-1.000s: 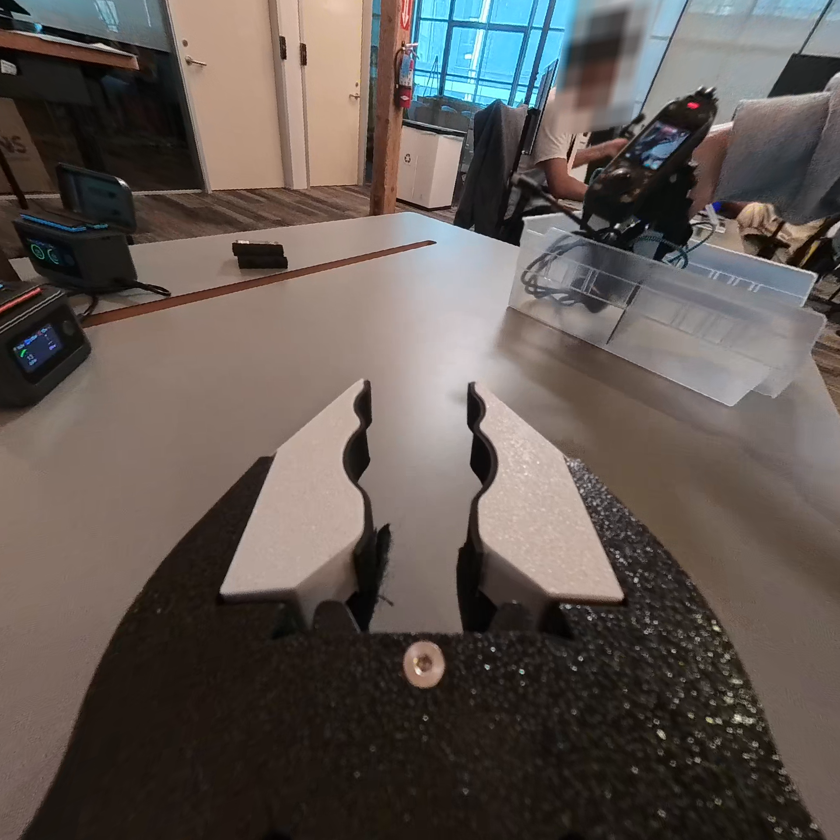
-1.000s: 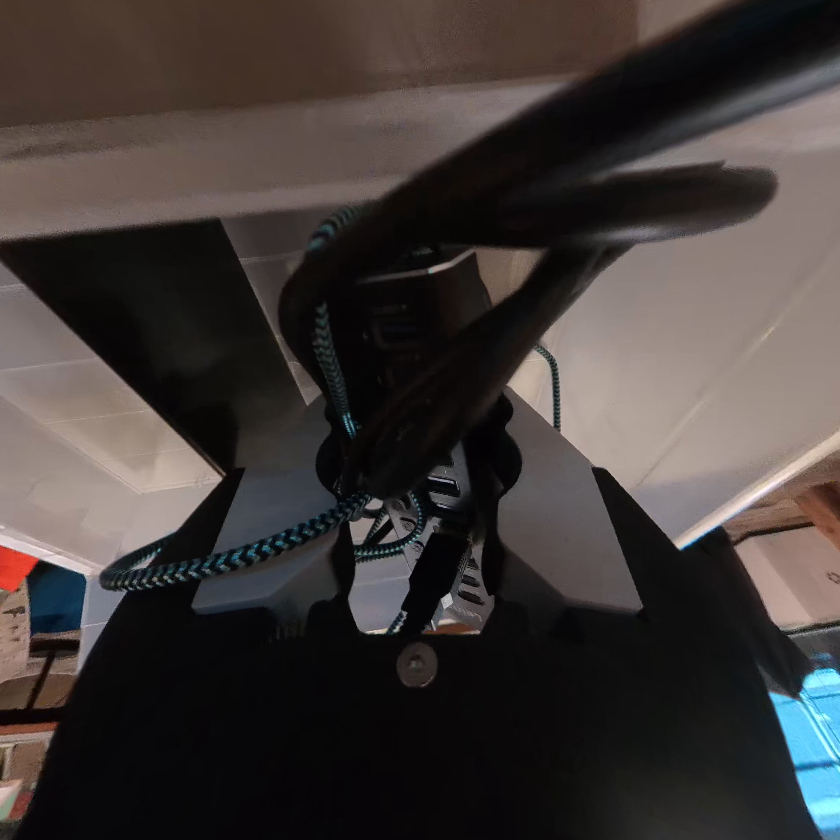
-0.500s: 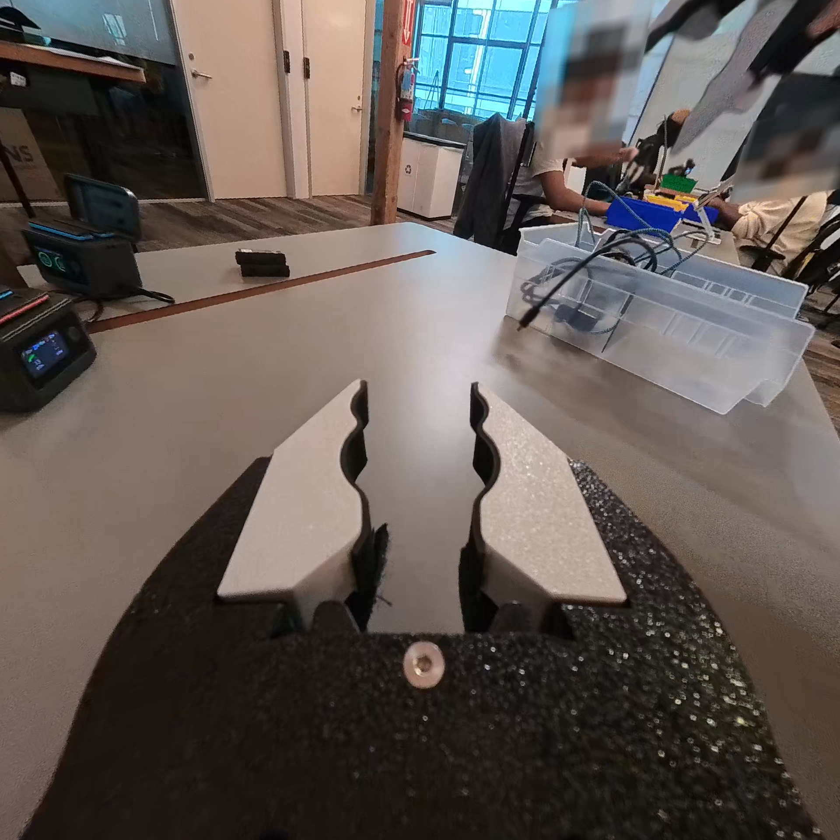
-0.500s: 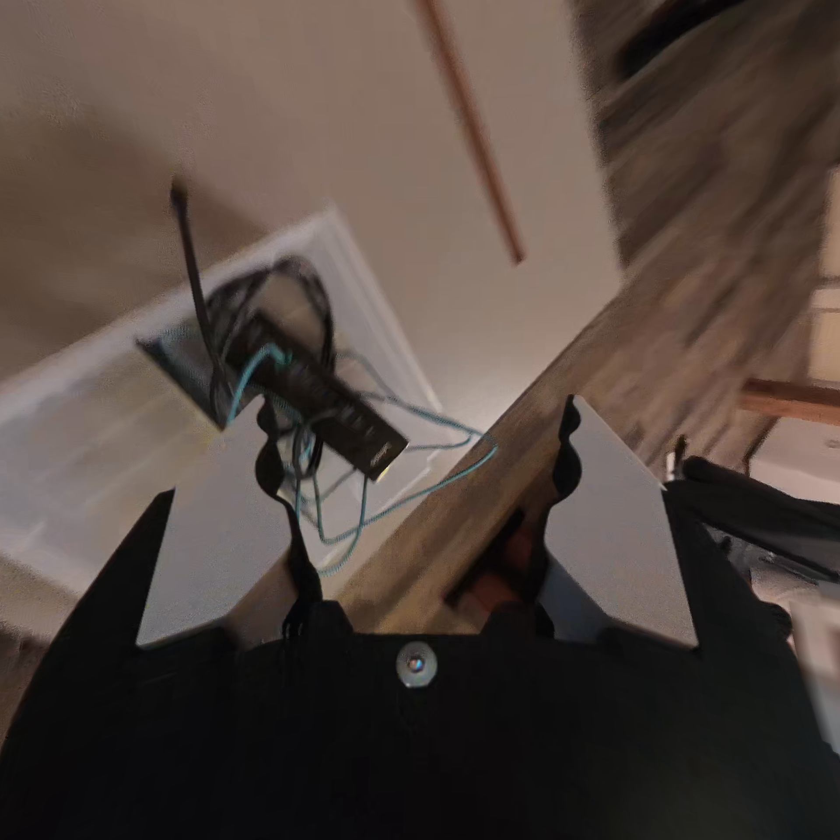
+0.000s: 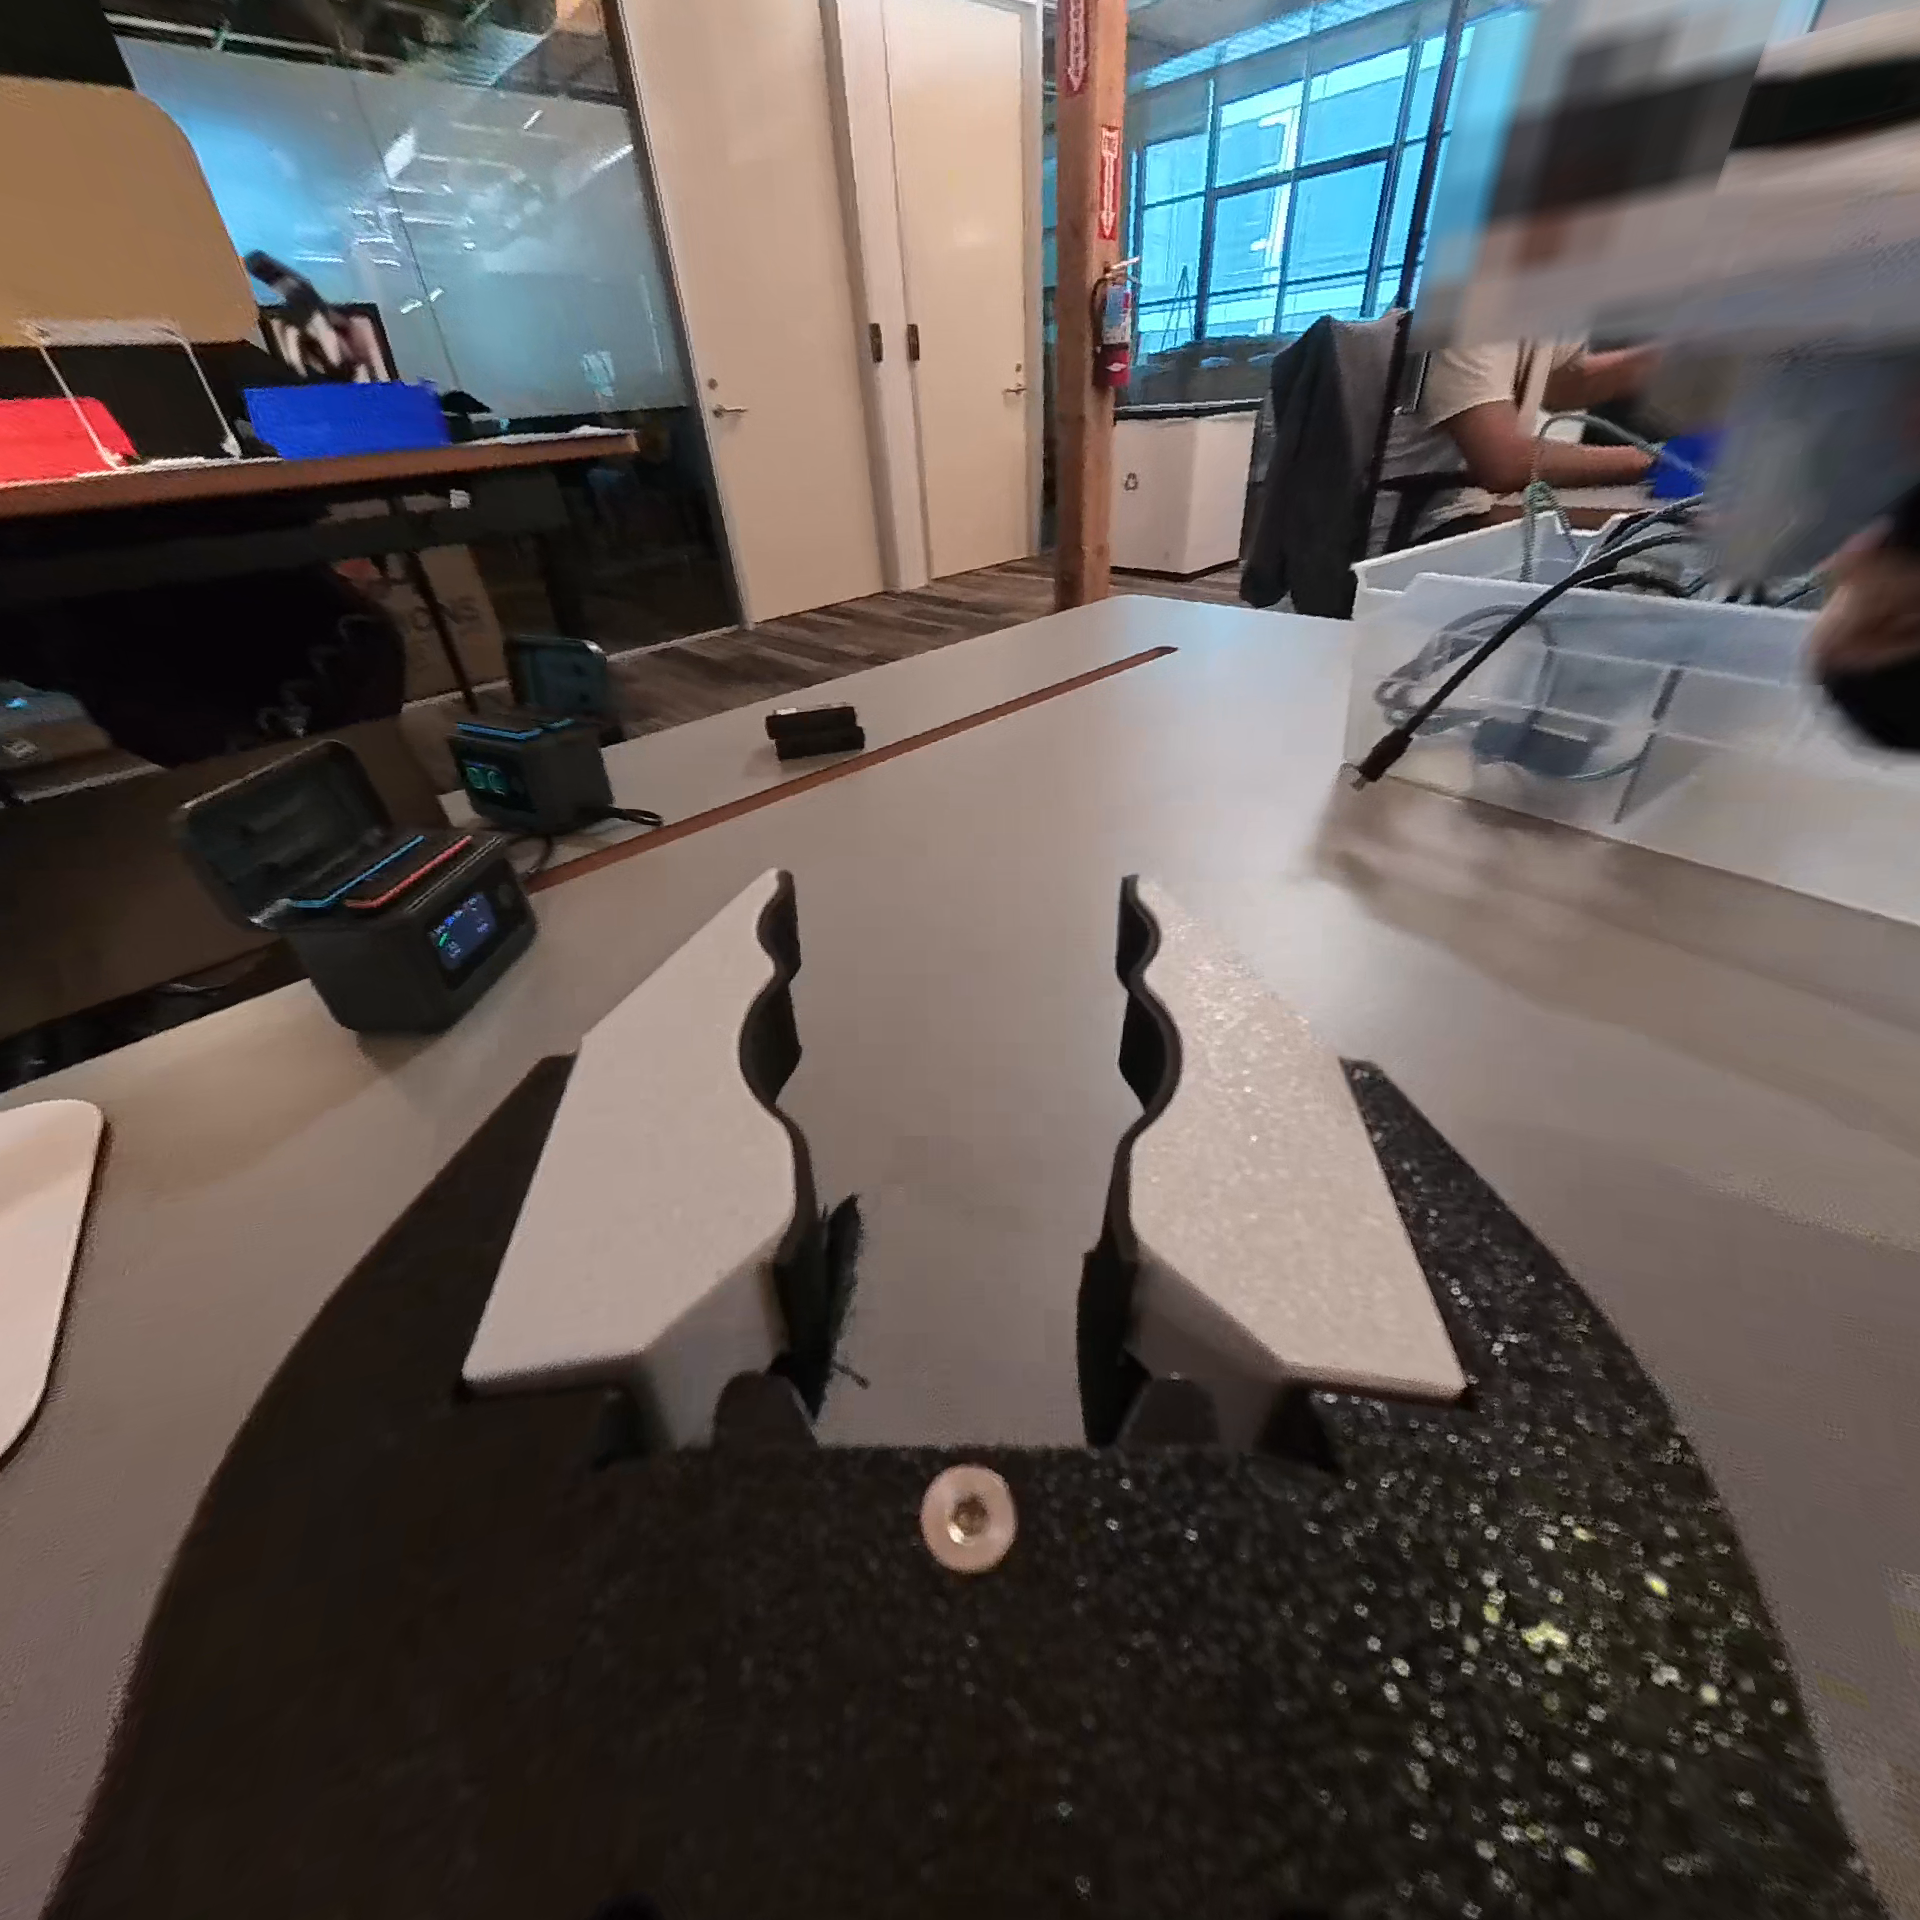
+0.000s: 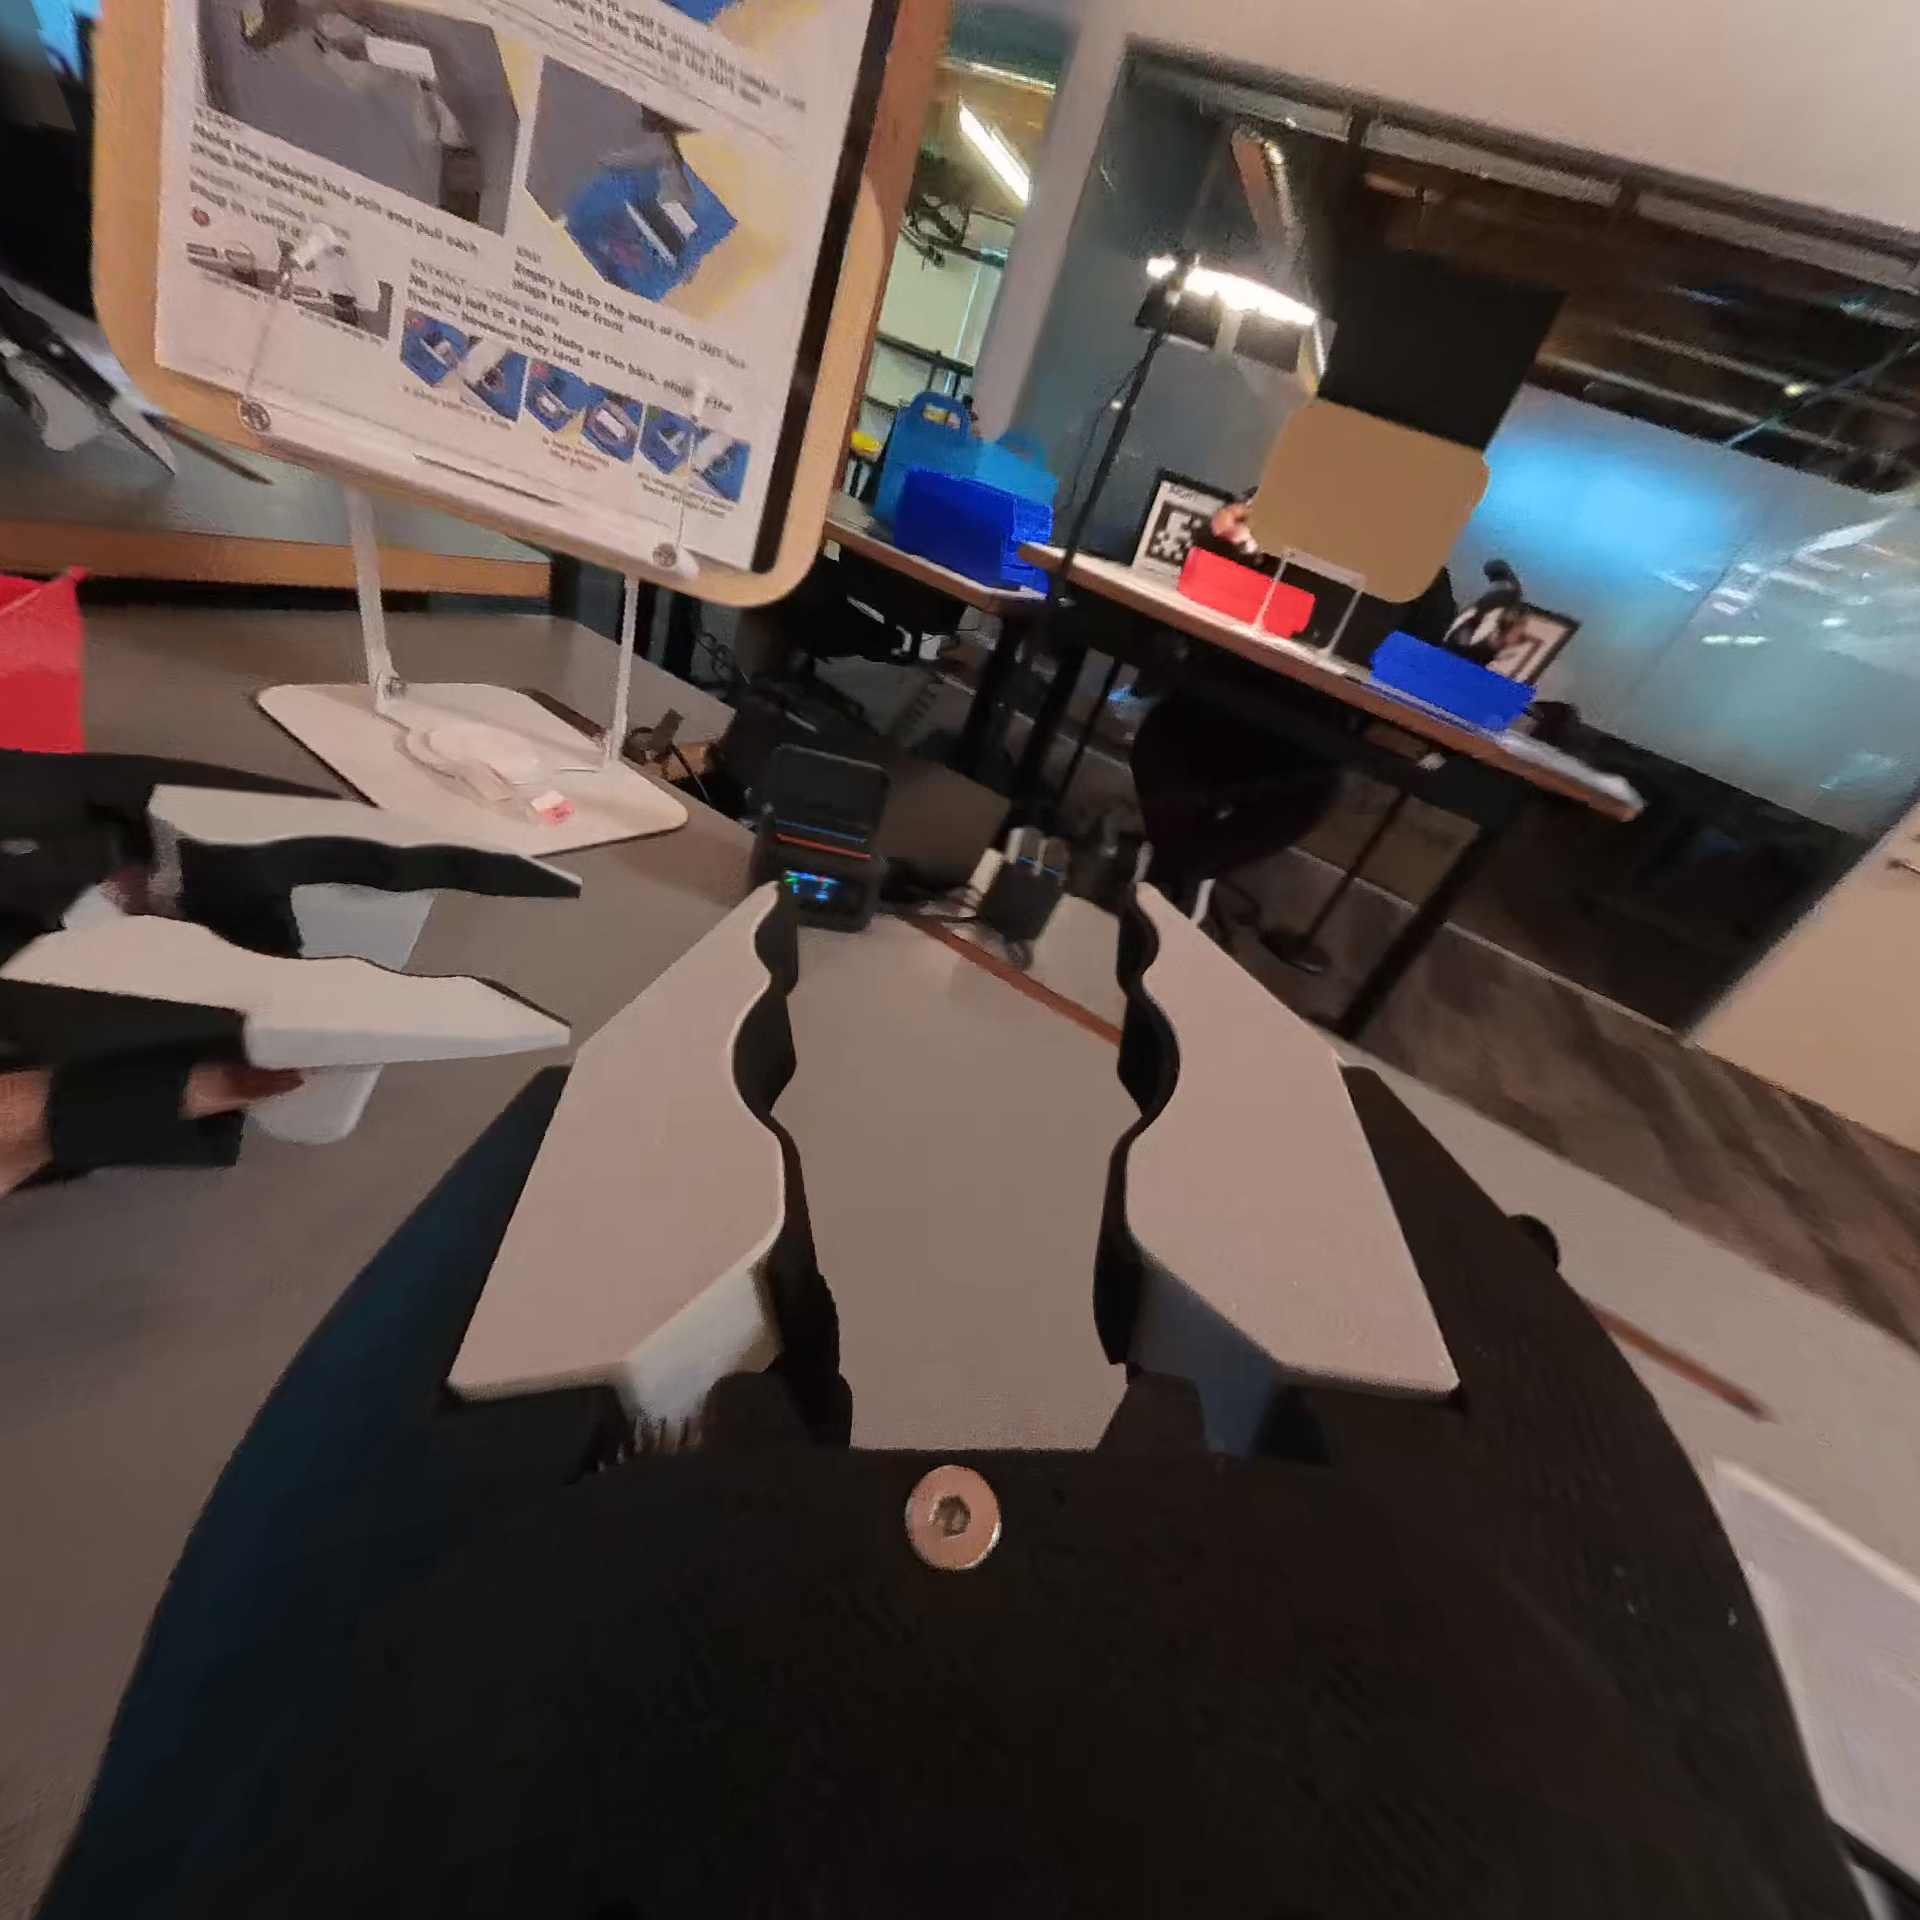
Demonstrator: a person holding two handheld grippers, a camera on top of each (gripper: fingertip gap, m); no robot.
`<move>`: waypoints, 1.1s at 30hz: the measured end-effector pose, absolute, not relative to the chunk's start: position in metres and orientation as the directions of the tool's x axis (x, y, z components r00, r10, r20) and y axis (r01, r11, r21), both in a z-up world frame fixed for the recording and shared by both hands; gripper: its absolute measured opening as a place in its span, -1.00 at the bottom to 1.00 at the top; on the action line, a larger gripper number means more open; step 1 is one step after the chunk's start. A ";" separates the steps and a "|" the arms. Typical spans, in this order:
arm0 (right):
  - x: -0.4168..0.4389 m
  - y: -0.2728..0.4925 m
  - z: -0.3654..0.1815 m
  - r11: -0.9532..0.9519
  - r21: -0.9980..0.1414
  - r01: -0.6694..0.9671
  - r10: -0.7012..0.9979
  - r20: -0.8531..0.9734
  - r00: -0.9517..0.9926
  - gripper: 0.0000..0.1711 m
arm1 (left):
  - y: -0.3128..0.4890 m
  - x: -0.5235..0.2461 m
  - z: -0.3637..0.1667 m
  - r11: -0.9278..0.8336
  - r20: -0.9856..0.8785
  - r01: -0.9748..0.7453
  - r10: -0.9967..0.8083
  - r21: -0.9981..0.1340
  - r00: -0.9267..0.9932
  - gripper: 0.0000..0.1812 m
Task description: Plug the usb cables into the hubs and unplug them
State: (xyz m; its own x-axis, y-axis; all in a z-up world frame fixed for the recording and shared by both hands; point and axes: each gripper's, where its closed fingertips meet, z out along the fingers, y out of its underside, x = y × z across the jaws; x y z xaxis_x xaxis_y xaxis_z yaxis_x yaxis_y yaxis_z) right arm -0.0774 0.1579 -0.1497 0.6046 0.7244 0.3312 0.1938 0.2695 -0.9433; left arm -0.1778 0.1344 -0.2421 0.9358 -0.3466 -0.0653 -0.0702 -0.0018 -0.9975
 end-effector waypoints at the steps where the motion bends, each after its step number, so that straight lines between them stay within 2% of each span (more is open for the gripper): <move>1: -0.090 0.167 -0.165 0.246 -0.953 0.178 0.733 0.303 0.609 -0.33 | 0.135 -0.178 -0.243 -0.004 -0.066 -0.072 -0.345 -0.997 0.936 -0.34; 5: -0.110 0.195 -0.215 0.152 -0.985 0.085 0.730 0.169 0.663 -0.42 | 0.136 -0.182 -0.245 0.001 -0.076 -0.081 -0.328 -0.997 0.942 -0.34; 9: -0.108 0.195 -0.237 0.295 -0.936 0.191 0.669 0.345 0.658 -0.49 | 0.136 -0.184 -0.246 -0.005 -0.077 -0.082 -0.316 -0.997 0.946 -0.34; 13: -0.107 0.190 -0.237 0.294 -0.944 0.150 0.698 0.319 0.641 -0.54 | 0.131 -0.184 -0.235 0.029 -0.090 -0.085 -0.309 -0.996 0.947 -0.34; 18: -0.112 0.182 -0.236 0.373 -0.908 0.192 0.672 0.407 0.619 -0.54 | 0.107 -0.185 -0.203 0.001 -0.087 -0.090 -0.278 -0.996 0.957 -0.10; 21: -0.114 0.183 -0.236 0.354 -0.920 0.170 0.694 0.380 0.611 -0.54 | 0.074 -0.196 -0.176 -0.063 -0.107 -0.126 -0.247 -0.990 0.963 -0.06; 25: -0.116 0.185 -0.238 0.327 -0.933 0.148 0.715 0.347 0.607 -0.54 | 0.031 -0.277 -0.155 -0.297 -0.135 -0.139 -0.032 -0.945 0.990 -0.05; 28: -0.118 0.186 -0.238 0.321 -0.936 0.145 0.722 0.340 0.602 -0.55 | -0.001 -0.355 -0.174 -0.553 -0.155 -0.087 0.078 -0.828 0.985 -0.05; 31: -0.119 0.186 -0.239 0.306 -0.943 0.134 0.735 0.323 0.597 -0.56 | -0.034 -0.408 -0.226 -0.821 -0.125 -0.027 0.054 -0.570 0.991 -0.14; 33: -0.119 0.186 -0.240 0.297 -0.946 0.132 0.741 0.315 0.592 -0.56 | -0.052 -0.433 -0.260 -0.919 -0.109 0.005 0.052 -0.395 0.993 -0.17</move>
